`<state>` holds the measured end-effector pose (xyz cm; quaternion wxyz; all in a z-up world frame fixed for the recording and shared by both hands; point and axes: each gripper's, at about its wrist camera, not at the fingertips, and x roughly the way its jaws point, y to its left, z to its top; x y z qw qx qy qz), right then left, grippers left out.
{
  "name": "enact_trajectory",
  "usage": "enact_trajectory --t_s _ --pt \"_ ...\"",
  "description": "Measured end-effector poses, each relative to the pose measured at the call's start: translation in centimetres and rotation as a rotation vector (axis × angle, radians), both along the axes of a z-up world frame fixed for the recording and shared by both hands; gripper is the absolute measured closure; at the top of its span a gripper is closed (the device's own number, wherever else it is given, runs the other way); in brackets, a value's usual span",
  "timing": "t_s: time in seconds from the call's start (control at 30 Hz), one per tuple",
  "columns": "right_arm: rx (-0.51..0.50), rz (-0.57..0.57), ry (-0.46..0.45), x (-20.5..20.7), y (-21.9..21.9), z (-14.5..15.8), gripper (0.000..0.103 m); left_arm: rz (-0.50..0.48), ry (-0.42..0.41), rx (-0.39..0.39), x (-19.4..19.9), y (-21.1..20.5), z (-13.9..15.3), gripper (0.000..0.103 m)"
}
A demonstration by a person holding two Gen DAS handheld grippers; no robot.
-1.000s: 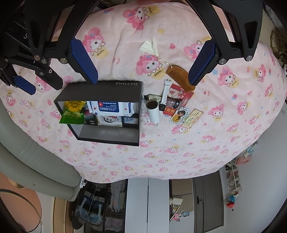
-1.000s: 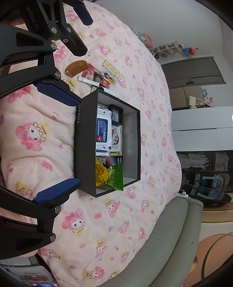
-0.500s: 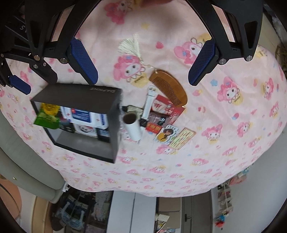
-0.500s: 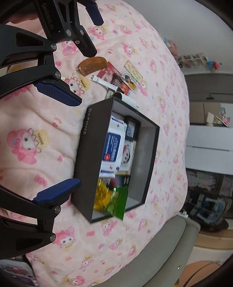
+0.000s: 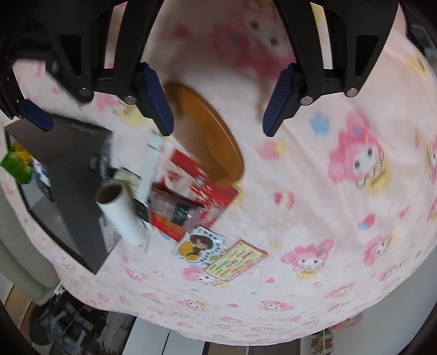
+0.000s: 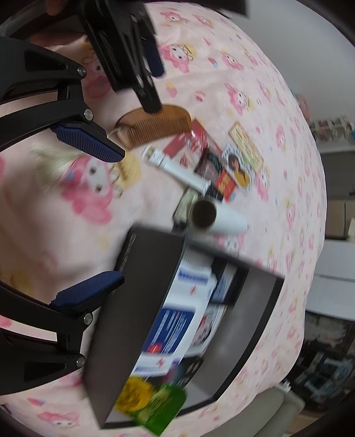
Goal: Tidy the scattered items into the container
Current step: 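Close the left gripper on the wooden comb and lift it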
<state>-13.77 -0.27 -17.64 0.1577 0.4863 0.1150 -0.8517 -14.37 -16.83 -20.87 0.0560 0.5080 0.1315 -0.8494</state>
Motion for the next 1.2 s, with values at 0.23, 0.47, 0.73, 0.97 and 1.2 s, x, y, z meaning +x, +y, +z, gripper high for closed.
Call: enact_trajectory --t_s 0.23,0.47,0.73,0.97,1.2 --pt "0.035 0.083 -0.002 -0.2 -3.3 -1.3 0.023 -0.013 0.001 0.012 -3.1 -1.7 -2.3 0.039" --pt "-0.067 0.113 -0.151 -0.9 -4.4 -3.8 0.046 -0.038 -0.013 0.096 -4.2 -2.2 -3.9 0.063" --pt "-0.134 0.068 -0.224 -1.0 -4.4 -5.9 0.056 -0.054 -0.032 0.157 -2.0 -2.3 -3.1 0.073" --pt "-0.122 -0.047 -0.147 -0.6 -1.2 -3.6 0.057 -0.053 -0.039 0.251 0.0 -2.2 -2.3 0.074" --pt "-0.265 -0.076 -0.248 -2.4 0.8 -4.9 0.057 -0.061 -0.017 0.164 -1.5 -2.2 -2.9 0.079"
